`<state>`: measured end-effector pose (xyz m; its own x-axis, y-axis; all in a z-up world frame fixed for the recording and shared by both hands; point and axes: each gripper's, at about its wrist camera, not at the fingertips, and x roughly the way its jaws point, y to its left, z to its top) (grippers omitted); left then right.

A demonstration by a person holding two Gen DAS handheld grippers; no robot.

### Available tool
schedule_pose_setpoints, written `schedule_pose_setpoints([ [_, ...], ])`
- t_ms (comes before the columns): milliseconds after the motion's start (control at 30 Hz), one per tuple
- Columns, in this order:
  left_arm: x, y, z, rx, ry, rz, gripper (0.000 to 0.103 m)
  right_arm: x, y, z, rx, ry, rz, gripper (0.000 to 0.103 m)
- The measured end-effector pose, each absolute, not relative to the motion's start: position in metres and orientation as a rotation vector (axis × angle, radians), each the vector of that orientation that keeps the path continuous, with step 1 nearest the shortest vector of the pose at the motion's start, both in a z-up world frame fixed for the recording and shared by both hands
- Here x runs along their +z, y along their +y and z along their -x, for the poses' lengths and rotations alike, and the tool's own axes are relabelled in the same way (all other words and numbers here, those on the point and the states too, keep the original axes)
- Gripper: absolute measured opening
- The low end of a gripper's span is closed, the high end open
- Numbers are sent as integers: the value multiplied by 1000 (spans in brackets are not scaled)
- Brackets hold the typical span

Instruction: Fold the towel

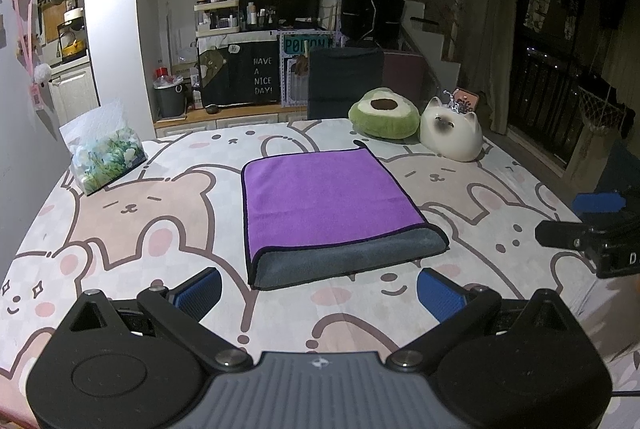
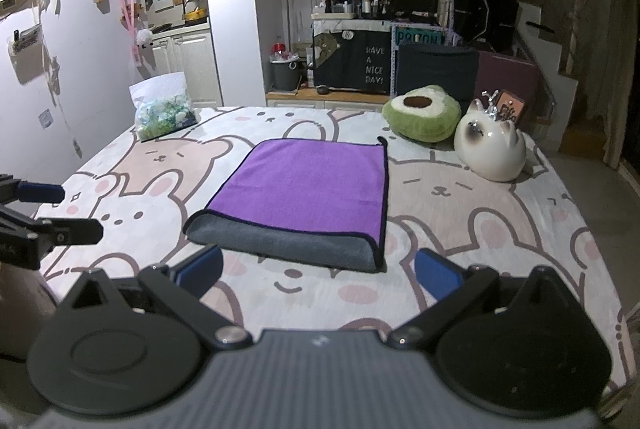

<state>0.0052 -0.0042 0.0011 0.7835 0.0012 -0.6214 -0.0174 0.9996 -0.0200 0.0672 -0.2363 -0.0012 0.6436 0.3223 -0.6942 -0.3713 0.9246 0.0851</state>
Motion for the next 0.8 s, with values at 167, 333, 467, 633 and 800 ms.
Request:
schedule_pose_setpoints([
  [167,7,-6,-11,6,661,9,102,-1,-238,-73,376,762,60,103],
  [333,9,-5,-20,12,655,9,102,-2,-237,-82,368,756,57,103],
  [467,14,0,-30,20,655,30,102,0,-235,-89,365,732,62,103],
  [633,20,2,-42,42,640,24,102,3,-235,-102,361,716,56,103],
  [800,23,5,-57,49,640,26,102,4,-232,-115,365,704,71,103],
])
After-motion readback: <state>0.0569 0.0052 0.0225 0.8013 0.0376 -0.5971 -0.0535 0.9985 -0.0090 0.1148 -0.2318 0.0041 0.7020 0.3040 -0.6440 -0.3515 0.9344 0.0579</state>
